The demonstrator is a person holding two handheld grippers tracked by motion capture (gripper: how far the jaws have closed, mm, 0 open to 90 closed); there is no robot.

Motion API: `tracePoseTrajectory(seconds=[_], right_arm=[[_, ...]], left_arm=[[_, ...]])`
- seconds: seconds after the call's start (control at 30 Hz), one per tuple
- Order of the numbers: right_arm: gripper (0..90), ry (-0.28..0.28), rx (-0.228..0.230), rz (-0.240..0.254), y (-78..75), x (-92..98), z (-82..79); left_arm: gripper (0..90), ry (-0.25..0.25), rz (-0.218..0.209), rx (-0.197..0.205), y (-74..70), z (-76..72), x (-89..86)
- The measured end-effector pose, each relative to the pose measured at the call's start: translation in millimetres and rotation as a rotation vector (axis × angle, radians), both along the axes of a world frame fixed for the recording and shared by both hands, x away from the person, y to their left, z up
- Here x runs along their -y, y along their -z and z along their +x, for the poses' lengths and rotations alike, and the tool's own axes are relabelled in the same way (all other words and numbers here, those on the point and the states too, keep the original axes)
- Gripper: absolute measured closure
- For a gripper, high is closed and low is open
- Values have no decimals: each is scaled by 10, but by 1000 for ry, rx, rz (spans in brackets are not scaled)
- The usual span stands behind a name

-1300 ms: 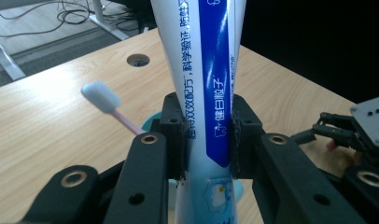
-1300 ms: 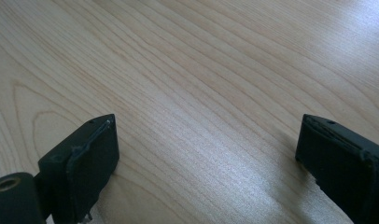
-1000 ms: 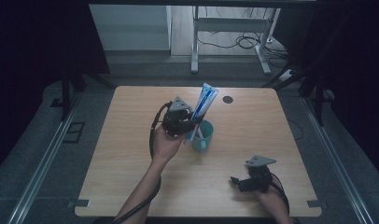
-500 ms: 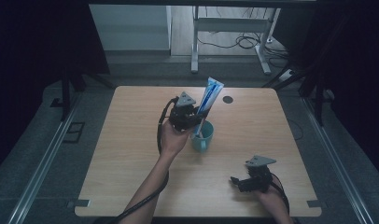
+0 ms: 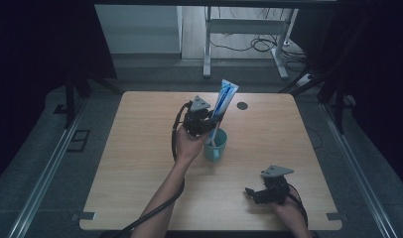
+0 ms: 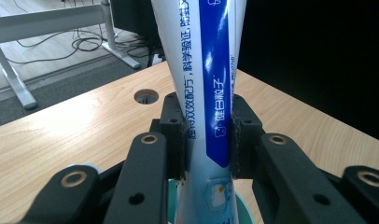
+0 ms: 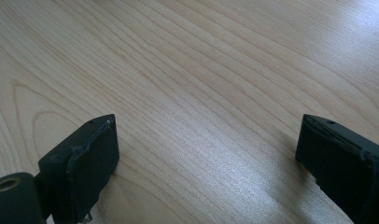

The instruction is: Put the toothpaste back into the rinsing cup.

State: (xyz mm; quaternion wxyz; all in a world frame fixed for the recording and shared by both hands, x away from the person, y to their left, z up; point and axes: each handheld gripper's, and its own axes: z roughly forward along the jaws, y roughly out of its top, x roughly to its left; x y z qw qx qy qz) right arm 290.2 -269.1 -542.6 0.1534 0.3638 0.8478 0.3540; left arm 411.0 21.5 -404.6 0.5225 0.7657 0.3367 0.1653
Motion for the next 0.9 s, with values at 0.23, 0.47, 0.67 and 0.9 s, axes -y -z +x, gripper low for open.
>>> tracePoseTrajectory(seconds=[0.23, 0.47, 0.67, 0.9], right_arm=[[56, 0, 0, 0, 0, 0, 0], [56, 0, -1, 1, 0, 0, 0], [56, 0, -2, 2, -1, 0, 0], [56, 0, -3, 2, -1, 0, 0]], left_arm=[[718, -7, -8, 7, 57, 23, 37], [718, -9, -10, 12, 146, 25, 79], [717, -7, -8, 11, 247, 16, 116], [717, -5, -5, 7, 351, -4, 137]])
